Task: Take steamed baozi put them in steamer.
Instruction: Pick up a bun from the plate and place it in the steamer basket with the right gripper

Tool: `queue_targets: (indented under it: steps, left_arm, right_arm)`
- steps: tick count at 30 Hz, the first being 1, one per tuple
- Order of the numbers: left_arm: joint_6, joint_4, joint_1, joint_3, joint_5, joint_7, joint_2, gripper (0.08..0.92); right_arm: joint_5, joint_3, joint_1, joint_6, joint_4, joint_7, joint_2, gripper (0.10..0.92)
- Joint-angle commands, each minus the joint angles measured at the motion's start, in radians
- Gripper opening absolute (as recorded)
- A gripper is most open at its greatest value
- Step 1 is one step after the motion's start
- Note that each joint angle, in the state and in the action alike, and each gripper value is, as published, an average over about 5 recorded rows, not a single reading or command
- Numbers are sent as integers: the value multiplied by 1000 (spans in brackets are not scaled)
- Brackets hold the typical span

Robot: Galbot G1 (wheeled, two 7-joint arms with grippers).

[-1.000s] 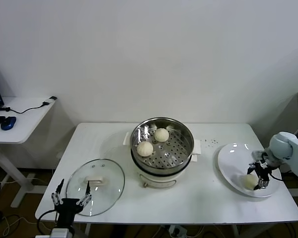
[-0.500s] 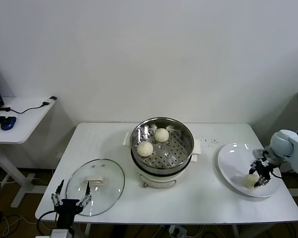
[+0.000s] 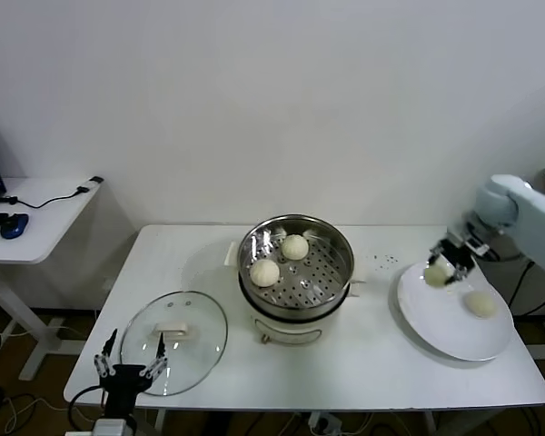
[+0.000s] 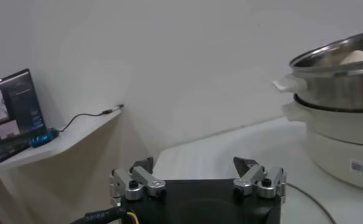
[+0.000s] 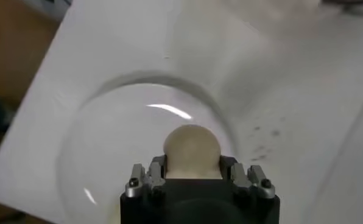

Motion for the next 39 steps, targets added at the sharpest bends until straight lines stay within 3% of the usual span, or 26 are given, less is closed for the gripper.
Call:
queue_targets:
  steps: [1, 9, 21, 39]
  left_arm:
    - [15, -12, 2, 6, -11, 0, -1, 823]
    - [30, -25, -11, 5, -21, 0, 15, 823]
    - [22, -15, -3, -7, -21, 3, 18, 823]
    - [13, -1, -2, -13, -23, 6, 18, 823]
  right_arm:
    - [52, -152, 336, 231, 25, -8, 242, 577]
    - [5, -109, 276, 286, 84, 24, 397, 577]
    - [-18, -166, 126, 251, 279, 50, 380, 577]
    - [-35, -186, 21, 246, 268, 69, 467, 577]
